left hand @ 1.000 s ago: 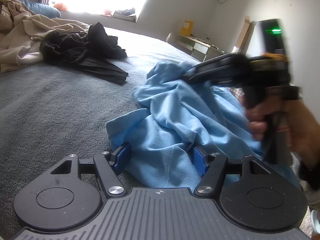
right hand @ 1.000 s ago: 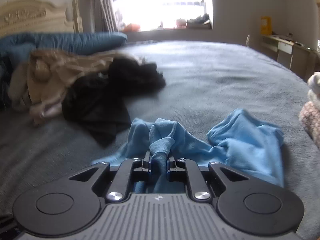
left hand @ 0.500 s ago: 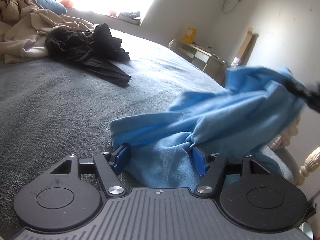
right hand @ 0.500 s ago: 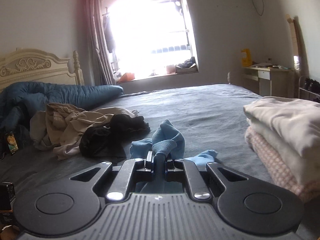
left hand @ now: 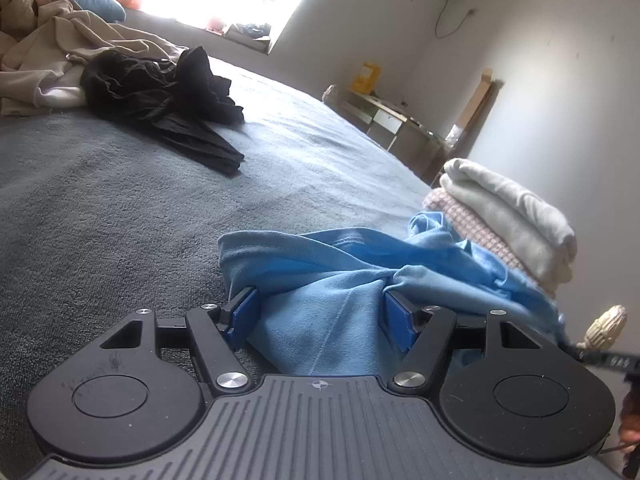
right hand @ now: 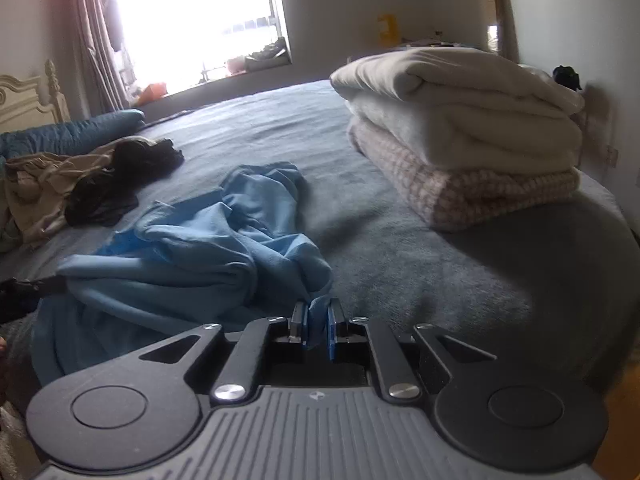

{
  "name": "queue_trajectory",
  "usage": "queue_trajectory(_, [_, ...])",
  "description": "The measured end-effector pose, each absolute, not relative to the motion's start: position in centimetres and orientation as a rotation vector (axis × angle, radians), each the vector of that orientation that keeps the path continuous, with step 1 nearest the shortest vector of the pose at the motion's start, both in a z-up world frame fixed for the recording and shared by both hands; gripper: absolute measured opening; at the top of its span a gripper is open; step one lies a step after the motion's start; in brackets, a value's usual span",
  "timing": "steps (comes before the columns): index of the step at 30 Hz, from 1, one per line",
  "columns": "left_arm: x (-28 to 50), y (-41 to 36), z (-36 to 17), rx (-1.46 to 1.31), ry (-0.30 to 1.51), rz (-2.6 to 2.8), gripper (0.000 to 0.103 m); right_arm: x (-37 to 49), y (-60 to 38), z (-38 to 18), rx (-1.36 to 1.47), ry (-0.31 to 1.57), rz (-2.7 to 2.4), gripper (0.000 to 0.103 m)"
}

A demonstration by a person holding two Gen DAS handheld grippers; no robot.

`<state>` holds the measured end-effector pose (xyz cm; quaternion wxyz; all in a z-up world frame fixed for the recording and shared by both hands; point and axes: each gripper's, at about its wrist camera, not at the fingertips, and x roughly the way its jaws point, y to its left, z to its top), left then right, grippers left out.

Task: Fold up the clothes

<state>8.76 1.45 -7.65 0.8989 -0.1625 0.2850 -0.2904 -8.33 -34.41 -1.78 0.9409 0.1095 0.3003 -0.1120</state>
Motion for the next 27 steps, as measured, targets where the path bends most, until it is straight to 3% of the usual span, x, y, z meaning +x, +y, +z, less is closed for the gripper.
queue_trajectory(1, [8.7, 1.4, -7.6, -0.334, 0.589, -0.602, 0.067, -8.7, -34.6, -2.0, 0.218, 0.62, -0.246, 0.016])
queue_trajectory(3, [8.8, 1.2, -7.7, -0.325, 0.595, -0.6, 0.067, -9.5, -35.0, -1.7, 0.223, 0.603, -0.288, 0.036])
queue_trajectory(13, [8.9, 0.9, -7.8, -0.305, 0.601, -0.59, 0.067, -5.6, -32.6, 2.1, 0.191, 0.474, -0.091, 0.043])
queue_trajectory(16, [8.8, 1.2, -7.8, -0.313, 0.598, -0.587, 0.067, -2.3, -30.0, 2.2, 0.125, 0.468, 0.003, 0.056])
queue_trajectory(27, [8.8, 3.0, -6.0, -0.346, 0.545, -0.562, 0.072, 7.5, -30.5, 0.3, 0.172, 0.68, 0.111, 0.063])
